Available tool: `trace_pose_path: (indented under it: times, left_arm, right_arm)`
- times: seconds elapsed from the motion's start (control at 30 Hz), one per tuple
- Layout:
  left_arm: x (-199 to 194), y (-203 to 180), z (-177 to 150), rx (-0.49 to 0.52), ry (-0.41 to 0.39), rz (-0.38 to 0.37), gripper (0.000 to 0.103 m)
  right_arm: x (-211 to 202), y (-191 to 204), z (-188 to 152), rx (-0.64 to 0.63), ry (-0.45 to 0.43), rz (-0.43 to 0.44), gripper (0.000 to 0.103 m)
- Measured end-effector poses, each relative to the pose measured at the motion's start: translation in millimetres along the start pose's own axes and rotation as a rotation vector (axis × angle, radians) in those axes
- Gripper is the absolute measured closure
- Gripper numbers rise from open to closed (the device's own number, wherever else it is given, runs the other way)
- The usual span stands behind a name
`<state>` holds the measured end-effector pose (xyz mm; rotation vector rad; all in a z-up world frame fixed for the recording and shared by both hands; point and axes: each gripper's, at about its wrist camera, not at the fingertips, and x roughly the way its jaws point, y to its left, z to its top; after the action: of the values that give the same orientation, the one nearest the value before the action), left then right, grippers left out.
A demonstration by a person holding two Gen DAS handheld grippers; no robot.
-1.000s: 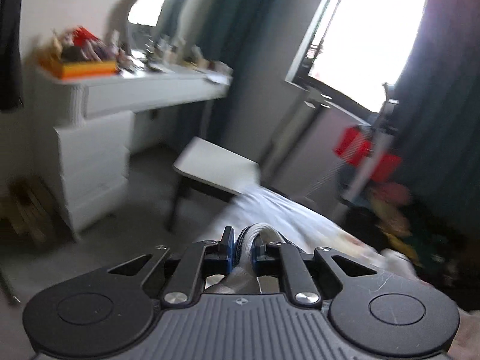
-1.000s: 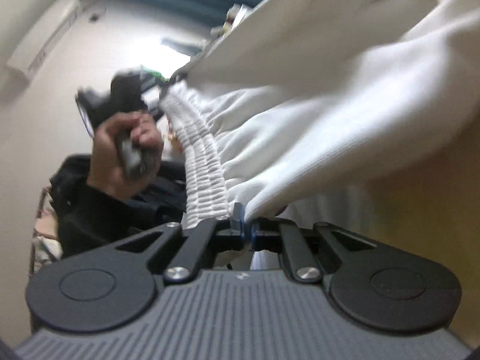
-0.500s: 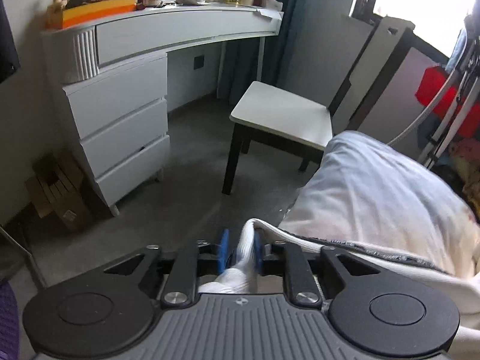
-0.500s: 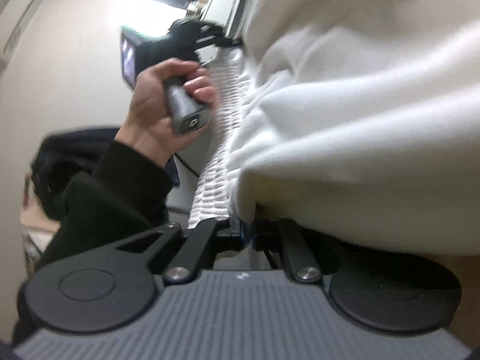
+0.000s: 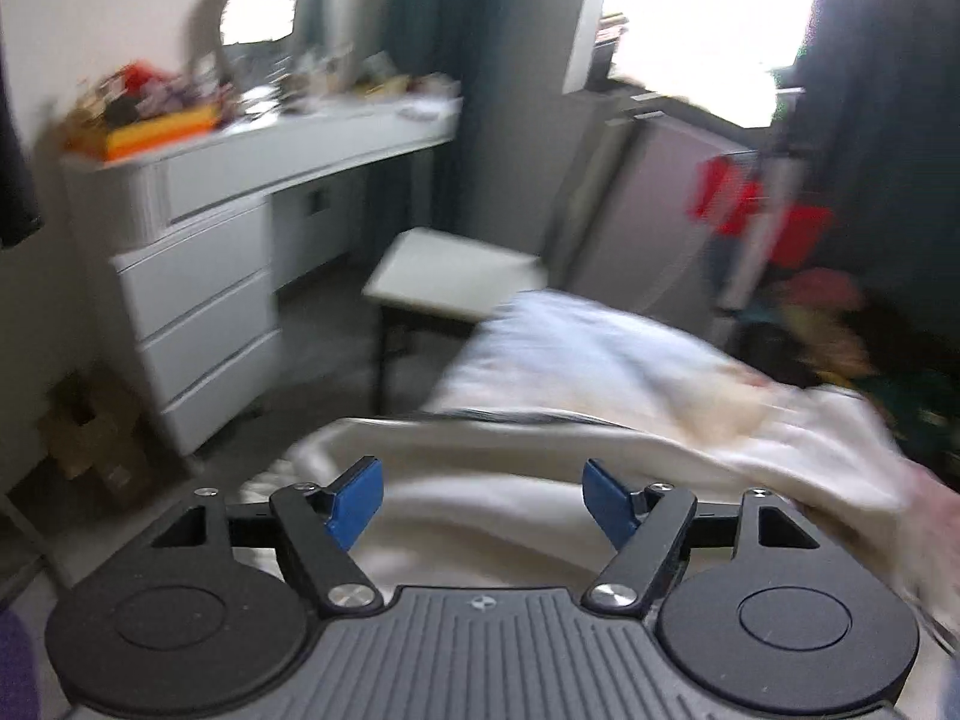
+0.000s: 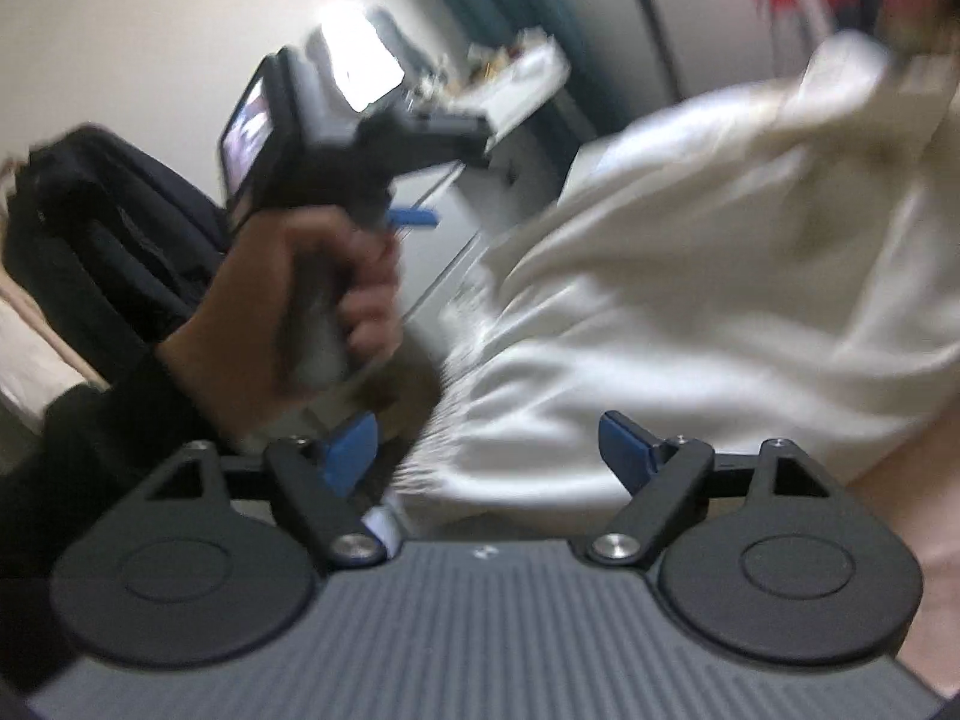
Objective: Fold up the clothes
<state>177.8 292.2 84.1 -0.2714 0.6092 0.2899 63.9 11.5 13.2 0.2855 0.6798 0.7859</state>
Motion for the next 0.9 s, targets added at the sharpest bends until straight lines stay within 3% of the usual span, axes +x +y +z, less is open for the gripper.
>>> trace_pose_path:
  times: [0.2,0.4,0.6,0.83,0.9]
  left_arm:
    - [-110,-70,-71,0.079,-0.106,-0.178,0.025]
    - [-169,-122,-153,0.148,-0.183,-0.285,0.023]
    - [-182,-148,-214,0.169,-0.184,-0.308,0.023]
    - [-141,-176,-236,0.250,-0.102,-0.345,0.023]
    - [-123,-193,-239,0.298,-0.074,-0.358,0.023]
  right_arm:
    - [-90,-11,-7,-0.138,-0.209,-0.228,0.020]
    - [-147,-50,-22,-0.160,-0.351,-0.390,0.020]
    - [-156,-90,-48,-0.212,-0.404,-0.515,0.020]
    - [-161,-135,-57,-0.011,-0.404,-0.478,0.020]
    - [-163,-143,-55,0.012,-0.397,-0.472,0.028]
